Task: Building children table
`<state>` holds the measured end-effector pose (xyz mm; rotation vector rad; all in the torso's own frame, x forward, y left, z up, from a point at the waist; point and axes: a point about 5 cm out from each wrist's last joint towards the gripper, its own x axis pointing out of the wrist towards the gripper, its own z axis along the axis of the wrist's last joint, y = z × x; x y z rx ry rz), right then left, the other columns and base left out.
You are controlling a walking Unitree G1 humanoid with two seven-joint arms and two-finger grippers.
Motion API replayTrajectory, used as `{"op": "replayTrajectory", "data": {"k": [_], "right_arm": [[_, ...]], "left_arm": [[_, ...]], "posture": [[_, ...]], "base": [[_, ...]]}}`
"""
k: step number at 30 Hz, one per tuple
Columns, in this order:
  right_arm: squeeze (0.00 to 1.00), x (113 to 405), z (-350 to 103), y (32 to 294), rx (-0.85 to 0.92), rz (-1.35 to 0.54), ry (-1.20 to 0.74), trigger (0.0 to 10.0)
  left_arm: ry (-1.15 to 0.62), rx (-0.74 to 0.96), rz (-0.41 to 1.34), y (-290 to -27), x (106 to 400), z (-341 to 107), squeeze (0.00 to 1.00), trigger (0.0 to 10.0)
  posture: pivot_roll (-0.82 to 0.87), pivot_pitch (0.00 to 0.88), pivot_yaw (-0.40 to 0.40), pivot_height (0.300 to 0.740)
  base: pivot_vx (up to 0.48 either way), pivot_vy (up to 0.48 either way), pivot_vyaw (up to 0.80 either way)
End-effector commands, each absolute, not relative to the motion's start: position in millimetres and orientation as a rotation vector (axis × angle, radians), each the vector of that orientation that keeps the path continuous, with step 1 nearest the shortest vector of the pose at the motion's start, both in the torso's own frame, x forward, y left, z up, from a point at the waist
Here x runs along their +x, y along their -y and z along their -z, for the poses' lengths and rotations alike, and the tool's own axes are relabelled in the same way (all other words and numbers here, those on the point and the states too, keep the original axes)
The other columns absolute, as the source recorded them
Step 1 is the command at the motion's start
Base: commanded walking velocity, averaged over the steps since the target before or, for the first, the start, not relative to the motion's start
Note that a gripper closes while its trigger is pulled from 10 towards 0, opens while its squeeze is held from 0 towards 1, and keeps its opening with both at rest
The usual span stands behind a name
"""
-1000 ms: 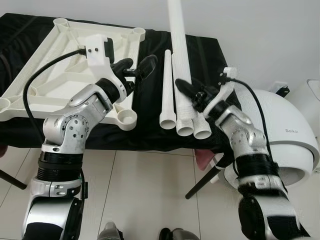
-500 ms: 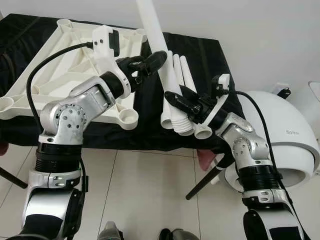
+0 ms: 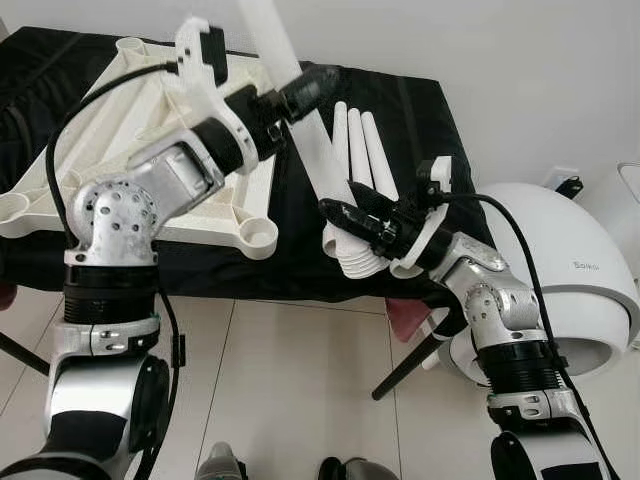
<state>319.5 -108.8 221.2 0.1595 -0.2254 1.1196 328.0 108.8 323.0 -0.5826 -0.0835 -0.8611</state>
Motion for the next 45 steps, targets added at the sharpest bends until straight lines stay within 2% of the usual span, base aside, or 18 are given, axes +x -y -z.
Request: {"op": "replayTrajectory", "data": {"k": [1,4,5,26,27,28,40,41,45], "right_arm": [[0.00,315.8,-222.6,110.8,0.150,-1.133,0.240,10.0],[0.00,314.8,-222.4,110.8,0.145,-1.135,0.242,10.0],[0.00,314.5,-222.3,110.9,0.142,-1.135,0.243,10.0],[0.00,317.8,-224.7,111.4,0.138,-1.083,0.249,10.0],[1.00,318.3,-225.3,111.5,0.145,-1.085,0.241,10.0],[1.00,318.9,-226.5,111.8,0.152,-1.087,0.235,10.0],[1.00,327.8,-234.1,115.4,0.094,-1.034,0.187,10.0],[0.00,329.3,-234.1,114.9,0.055,-1.036,0.158,10.0],[0.00,330.0,-236.0,112.6,-0.013,-1.071,0.109,10.0]], "left_arm": [[0.130,-0.585,1.054,-103.2,320.2,-329.8,0.00,10.0],[0.139,-0.619,1.043,-106.7,320.9,-334.3,0.00,10.0],[0.141,-0.645,1.027,-109.5,322.4,-336.1,0.00,0.0],[0.097,-0.682,1.035,-109.5,318.9,-333.2,0.00,0.0],[0.100,-0.668,1.039,-110.0,319.0,-334.7,0.00,0.0],[0.107,-0.648,1.047,-110.3,318.7,-337.2,0.00,10.0],[0.172,-0.474,1.084,-108.7,312.4,-352.0,0.00,10.0],[0.184,-0.418,1.105,-105.7,308.8,-353.7,0.00,10.0],[0.197,-0.289,1.150,-98.2,301.6,-352.1,0.00,10.0]], "posture": [[0.01,0.047,-0.059,0.740],[0.01,0.047,-0.058,0.740],[0.01,0.045,-0.056,0.740],[0.01,0.047,-0.056,0.740],[0.01,0.045,-0.059,0.740],[0.01,0.044,-0.060,0.740],[0.01,0.040,-0.065,0.740],[0.01,0.043,-0.065,0.740],[0.01,0.051,-0.067,0.740]], "base": [[0.000,0.000,0.00],[0.000,0.000,0.00],[0.000,0.000,0.00],[0.000,0.000,0.00],[0.000,0.000,0.00],[0.000,0.000,0.00],[0.000,0.000,0.00],[0.000,0.000,0.00],[0.000,0.000,0.00]]}}
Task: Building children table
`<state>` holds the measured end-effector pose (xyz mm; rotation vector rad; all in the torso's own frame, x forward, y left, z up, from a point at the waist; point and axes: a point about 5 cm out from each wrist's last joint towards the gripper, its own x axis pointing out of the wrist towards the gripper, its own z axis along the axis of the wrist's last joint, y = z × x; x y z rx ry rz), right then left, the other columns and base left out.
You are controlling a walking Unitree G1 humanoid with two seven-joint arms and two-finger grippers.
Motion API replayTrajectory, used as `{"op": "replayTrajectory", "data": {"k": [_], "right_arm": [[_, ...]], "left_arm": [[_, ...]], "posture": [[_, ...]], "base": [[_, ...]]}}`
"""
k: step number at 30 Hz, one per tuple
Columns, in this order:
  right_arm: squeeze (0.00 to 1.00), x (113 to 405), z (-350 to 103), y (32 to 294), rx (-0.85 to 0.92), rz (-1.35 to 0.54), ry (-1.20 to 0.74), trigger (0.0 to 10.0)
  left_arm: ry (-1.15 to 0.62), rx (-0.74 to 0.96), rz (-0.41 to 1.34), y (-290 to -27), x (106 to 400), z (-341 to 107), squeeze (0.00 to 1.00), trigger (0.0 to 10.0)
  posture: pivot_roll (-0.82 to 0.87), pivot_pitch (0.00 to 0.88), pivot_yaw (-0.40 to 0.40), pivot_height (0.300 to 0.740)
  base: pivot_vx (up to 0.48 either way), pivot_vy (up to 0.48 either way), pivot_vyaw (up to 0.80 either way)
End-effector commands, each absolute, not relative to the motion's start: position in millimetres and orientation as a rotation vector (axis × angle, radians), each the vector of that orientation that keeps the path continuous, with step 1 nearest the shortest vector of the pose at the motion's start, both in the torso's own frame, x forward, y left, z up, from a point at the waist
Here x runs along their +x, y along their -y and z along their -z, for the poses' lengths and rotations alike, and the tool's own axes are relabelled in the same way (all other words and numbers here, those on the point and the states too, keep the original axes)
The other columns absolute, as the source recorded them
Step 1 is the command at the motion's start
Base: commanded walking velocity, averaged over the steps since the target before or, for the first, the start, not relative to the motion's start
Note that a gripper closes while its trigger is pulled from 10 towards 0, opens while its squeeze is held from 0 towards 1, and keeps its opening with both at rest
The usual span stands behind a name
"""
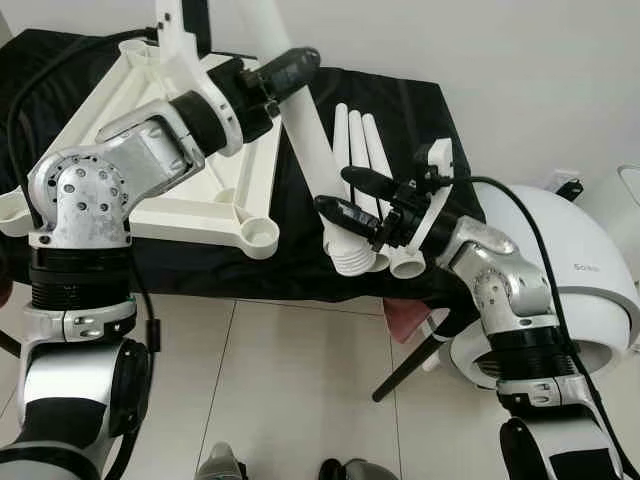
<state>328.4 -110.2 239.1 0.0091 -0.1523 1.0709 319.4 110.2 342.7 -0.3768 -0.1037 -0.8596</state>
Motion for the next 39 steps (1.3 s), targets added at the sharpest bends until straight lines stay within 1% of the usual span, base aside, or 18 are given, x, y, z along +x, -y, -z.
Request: {"op": "replayTrajectory", "data": {"k": [1,7,12,14,16,18,24,27,28,29,30,31,32,37,38,39], "right_arm": [[0.00,330.0,-236.0,112.6,-0.013,-1.071,0.109,10.0],[0.00,328.5,-235.7,105.5,-0.056,-1.127,0.033,10.0],[0.00,328.3,-233.0,99.2,-0.075,-1.153,0.001,10.0],[0.00,329.7,-232.7,91.6,-0.071,-1.163,-0.017,10.0],[0.00,329.7,-232.7,91.6,-0.071,-1.163,-0.017,10.0],[0.00,331.7,-234.0,83.4,-0.070,-1.172,-0.021,10.0],[0.00,336.3,-236.4,77.9,-0.078,-1.160,-0.025,10.0],[0.00,341.5,-239.7,77.9,-0.084,-1.133,-0.025,10.0],[0.00,343.3,-241.4,78.9,-0.086,-1.124,-0.026,9.7],[0.00,343.3,-241.4,78.9,-0.086,-1.124,-0.026,9.7],[0.00,344.6,-243.1,80.5,-0.089,-1.119,-0.027,9.3],[0.00,345.8,-244.9,82.8,-0.095,-1.112,-0.029,9.8],[0.00,346.6,-246.2,84.3,-0.100,-1.107,-0.031,9.9],[0.00,347.4,-248.9,87.7,-0.105,-1.105,-0.033,10.0],[0.00,347.4,-249.8,88.7,-0.107,-1.104,-0.034,4.8],[0.00,347.6,-250.8,89.9,-0.109,-1.103,-0.036,4.5]], "left_arm": [[0.197,-0.289,1.150,-98.2,301.6,-352.1,0.00,10.0],[0.212,-0.176,1.157,-88.5,298.8,-347.6,0.00,10.0],[0.225,-0.158,1.168,-83.2,296.4,-350.9,0.00,10.0],[0.248,-0.140,1.183,-78.3,292.0,-355.9,0.00,10.0],[0.248,-0.140,1.183,-78.3,292.0,-355.9,0.00,10.0],[0.259,-0.131,1.204,-73.9,287.3,-357.4,0.00,10.0],[0.269,-0.114,1.231,-69.7,281.8,-357.8,0.00,10.0],[0.265,-0.096,1.241,-68.6,280.0,-355.8,0.00,10.0],[0.263,-0.095,1.243,-68.6,279.6,-355.0,0.00,10.0],[0.263,-0.095,1.243,-68.6,279.6,-355.0,0.00,10.0],[0.263,-0.094,1.243,-69.1,279.6,-354.6,0.00,10.0],[0.262,-0.091,1.241,-69.8,279.8,-354.2,0.00,10.0],[0.261,-0.088,1.240,-70.4,280.0,-353.9,0.00,10.0],[0.260,-0.085,1.238,-71.0,280.4,-353.4,0.00,10.0],[0.261,-0.084,1.240,-71.0,280.4,-353.2,0.00,10.0],[0.261,-0.084,1.241,-70.8,280.4,-353.2,0.00,10.0]], "posture": [[0.01,0.051,-0.067,0.740],[0.02,0.060,-0.076,0.740],[0.02,0.063,-0.079,0.740],[0.02,0.064,-0.079,0.740],[0.02,0.064,-0.079,0.740],[0.02,0.065,-0.077,0.740],[0.02,0.068,-0.078,0.740],[0.03,0.069,-0.078,0.740],[0.02,0.069,-0.079,0.740],[0.02,0.069,-0.079,0.740],[0.02,0.069,-0.080,0.740],[0.02,0.070,-0.080,0.740],[0.02,0.070,-0.080,0.740],[0.02,0.070,-0.080,0.740],[0.01,0.071,-0.079,0.740],[0.01,0.072,-0.079,0.740]], "base": [[0.000,0.000,0.00],[0.000,0.000,0.00],[0.000,0.000,0.00],[0.000,0.000,0.00],[0.000,0.000,0.00],[0.000,0.000,0.00],[0.000,0.000,0.00],[0.000,0.000,0.00],[0.000,0.000,0.00],[0.000,0.000,0.00],[0.000,0.000,0.00],[0.000,0.000,0.00],[0.000,0.000,0.00],[0.000,0.000,0.00],[0.000,0.000,0.00],[0.000,0.000,0.00]]}}
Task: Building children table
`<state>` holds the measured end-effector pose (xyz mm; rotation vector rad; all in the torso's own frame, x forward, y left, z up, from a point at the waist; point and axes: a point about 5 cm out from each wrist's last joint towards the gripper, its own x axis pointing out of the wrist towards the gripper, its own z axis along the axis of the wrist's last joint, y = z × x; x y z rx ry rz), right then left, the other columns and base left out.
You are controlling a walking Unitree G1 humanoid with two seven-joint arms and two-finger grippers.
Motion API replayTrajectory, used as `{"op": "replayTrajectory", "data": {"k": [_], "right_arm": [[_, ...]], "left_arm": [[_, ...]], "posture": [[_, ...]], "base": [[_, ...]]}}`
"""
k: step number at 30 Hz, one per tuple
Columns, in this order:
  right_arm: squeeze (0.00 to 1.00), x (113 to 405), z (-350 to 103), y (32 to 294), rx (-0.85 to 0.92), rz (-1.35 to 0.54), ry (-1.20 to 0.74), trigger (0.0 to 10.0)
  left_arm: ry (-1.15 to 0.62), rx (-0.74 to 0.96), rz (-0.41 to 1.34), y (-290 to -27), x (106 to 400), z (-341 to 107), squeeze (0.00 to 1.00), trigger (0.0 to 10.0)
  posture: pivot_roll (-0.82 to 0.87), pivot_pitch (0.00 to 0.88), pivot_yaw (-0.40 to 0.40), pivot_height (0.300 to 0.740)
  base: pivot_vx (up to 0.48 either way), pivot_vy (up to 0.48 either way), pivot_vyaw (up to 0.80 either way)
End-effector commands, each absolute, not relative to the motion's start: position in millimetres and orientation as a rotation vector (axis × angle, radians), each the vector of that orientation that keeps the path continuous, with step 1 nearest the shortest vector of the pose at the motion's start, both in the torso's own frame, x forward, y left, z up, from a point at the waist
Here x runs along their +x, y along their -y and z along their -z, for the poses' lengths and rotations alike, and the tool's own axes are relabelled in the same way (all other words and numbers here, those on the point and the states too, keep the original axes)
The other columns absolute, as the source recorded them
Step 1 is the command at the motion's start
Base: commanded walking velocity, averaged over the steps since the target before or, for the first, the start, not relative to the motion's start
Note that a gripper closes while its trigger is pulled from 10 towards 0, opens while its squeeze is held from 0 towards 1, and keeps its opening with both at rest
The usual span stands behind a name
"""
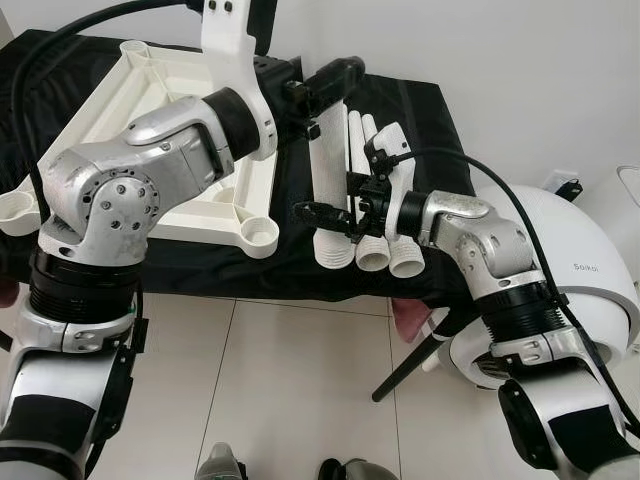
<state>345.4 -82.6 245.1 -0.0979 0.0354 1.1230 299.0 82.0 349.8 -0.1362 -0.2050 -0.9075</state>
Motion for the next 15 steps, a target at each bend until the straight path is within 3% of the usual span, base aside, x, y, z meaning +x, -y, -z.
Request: {"op": "replayTrajectory", "data": {"k": [1,2,3,8,9,15], "right_arm": [[0.00,347.6,-250.8,89.9,-0.109,-1.103,-0.036,4.5],[0.00,347.7,-251.2,90.7,-0.111,-1.102,-0.037,4.0],[0.00,347.7,-251.2,91.0,-0.111,-1.101,-0.040,2.0],[0.00,348.4,-250.5,90.7,-0.108,-1.103,-0.045,2.4],[0.00,348.5,-249.9,89.9,-0.107,-1.105,-0.047,0.4],[0.00,347.4,-249.3,86.2,-0.102,-1.126,-0.048,0.0]], "left_arm": [[0.261,-0.084,1.241,-70.8,280.4,-353.2,0.00,10.0],[0.263,-0.084,1.242,-70.6,280.3,-353.4,0.00,10.0],[0.266,-0.087,1.241,-70.4,280.6,-354.2,0.00,10.0],[0.269,-0.088,1.241,-70.2,280.5,-355.0,0.00,10.0],[0.270,-0.086,1.246,-69.8,279.6,-355.0,0.00,10.0],[0.264,-0.087,1.255,-67.1,277.1,-353.3,0.00,10.0]], "posture": [[0.01,0.072,-0.079,0.740],[0.01,0.072,-0.078,0.740],[0.01,0.074,-0.080,0.740],[0.01,0.075,-0.080,0.740],[0.01,0.075,-0.081,0.740],[0.02,0.076,-0.081,0.740]], "base": [[0.000,0.000,0.00],[0.000,0.000,0.00],[0.000,0.000,0.00],[0.000,0.000,0.00],[0.000,0.000,0.00],[0.000,0.000,0.00]]}}
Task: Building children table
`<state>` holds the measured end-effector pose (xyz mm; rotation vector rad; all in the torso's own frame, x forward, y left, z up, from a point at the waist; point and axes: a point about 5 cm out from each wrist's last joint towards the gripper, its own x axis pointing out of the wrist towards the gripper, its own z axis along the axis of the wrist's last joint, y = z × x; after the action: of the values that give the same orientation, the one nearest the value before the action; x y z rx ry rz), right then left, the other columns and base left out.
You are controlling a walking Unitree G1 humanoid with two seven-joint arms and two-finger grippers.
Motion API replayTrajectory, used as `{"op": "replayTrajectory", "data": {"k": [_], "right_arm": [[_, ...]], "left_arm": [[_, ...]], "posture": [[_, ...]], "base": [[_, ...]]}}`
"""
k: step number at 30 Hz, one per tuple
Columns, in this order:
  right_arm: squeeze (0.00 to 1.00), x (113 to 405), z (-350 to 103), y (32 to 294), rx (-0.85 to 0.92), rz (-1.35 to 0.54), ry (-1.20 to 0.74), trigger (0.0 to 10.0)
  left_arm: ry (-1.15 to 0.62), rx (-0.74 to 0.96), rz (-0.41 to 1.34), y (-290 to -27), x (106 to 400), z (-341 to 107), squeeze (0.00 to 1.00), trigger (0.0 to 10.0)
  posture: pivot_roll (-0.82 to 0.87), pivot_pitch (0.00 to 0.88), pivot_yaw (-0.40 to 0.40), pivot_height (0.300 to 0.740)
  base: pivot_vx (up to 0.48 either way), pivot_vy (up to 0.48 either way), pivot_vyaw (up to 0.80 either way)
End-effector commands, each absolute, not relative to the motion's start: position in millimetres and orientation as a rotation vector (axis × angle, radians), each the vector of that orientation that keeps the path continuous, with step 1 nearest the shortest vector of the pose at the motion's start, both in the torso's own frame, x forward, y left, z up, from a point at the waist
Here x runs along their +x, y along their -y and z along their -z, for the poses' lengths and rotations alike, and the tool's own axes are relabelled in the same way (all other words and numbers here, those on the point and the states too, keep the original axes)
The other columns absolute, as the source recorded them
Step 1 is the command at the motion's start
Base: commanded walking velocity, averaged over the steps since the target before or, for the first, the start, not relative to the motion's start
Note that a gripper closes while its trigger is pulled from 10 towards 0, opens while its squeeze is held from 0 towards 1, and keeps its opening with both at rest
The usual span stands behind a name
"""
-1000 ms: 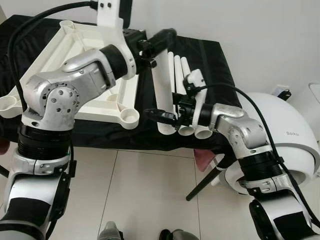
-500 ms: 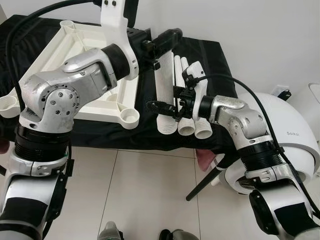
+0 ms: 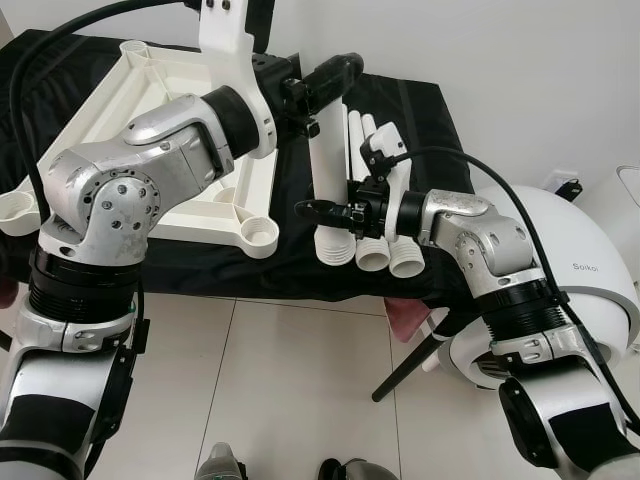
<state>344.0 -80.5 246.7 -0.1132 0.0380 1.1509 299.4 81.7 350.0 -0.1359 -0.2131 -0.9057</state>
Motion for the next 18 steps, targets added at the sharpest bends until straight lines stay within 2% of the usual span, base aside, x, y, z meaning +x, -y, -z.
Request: {"op": "replayTrajectory", "data": {"k": [1,3,4,5,6,18], "right_arm": [[0.00,348.0,-248.8,85.5,-0.106,-1.123,-0.052,3.6],[0.00,348.3,-248.4,85.1,-0.109,-1.121,-0.056,3.6],[0.00,349.0,-247.9,84.3,-0.106,-1.116,-0.056,10.0],[0.00,349.0,-247.9,84.3,-0.106,-1.116,-0.056,10.0],[0.00,349.4,-247.6,83.8,-0.104,-1.112,-0.055,10.0],[0.00,355.3,-247.4,87.9,-0.069,-1.026,0.001,10.0]], "left_arm": [[0.264,-0.094,1.258,-66.4,276.7,-353.2,0.00,10.0],[0.265,-0.099,1.260,-66.0,276.3,-353.3,0.00,10.0],[0.265,-0.128,1.250,-66.7,277.9,-354.1,0.70,10.0],[0.265,-0.128,1.250,-66.7,277.9,-354.1,0.70,10.0],[0.266,-0.147,1.242,-67.4,279.2,-354.6,1.00,10.0],[0.223,-0.179,1.155,-76.8,292.5,-346.1,1.00,10.0]], "posture": [[0.02,0.076,-0.081,0.740],[0.02,0.076,-0.081,0.740],[0.02,0.076,-0.081,0.740],[0.02,0.076,-0.081,0.740],[0.02,0.076,-0.081,0.740],[0.02,0.074,-0.073,0.740]], "base": [[0.000,0.000,0.00],[0.000,0.000,0.00],[0.000,0.000,0.00],[0.000,0.000,0.00],[0.000,0.000,0.00],[0.000,0.000,0.00]]}}
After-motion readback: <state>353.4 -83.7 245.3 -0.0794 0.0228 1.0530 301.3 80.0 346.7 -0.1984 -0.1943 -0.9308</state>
